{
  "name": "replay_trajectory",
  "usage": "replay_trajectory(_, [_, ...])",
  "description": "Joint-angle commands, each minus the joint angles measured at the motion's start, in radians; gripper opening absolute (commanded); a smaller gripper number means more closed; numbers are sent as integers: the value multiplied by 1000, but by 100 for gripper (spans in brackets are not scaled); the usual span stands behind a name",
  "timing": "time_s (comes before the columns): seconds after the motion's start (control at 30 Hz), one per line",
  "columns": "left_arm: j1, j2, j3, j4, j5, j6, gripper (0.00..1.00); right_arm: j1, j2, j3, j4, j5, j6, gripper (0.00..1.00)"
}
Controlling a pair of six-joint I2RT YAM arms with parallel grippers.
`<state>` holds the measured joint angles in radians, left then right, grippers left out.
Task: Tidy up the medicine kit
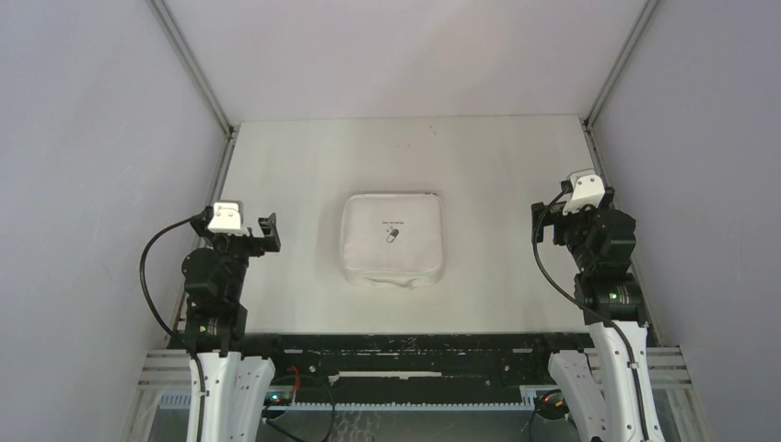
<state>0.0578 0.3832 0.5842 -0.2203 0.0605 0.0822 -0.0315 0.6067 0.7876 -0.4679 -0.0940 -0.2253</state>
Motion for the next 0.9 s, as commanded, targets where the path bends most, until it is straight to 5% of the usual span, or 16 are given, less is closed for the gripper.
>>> replay_trajectory(0.0, [6, 5, -24, 38, 11, 10, 100, -5, -2, -1, 37, 19, -10, 100])
replay_trajectory(0.87, [6, -23, -64, 86, 18, 4, 100, -82, 18, -13, 39, -53, -3, 100])
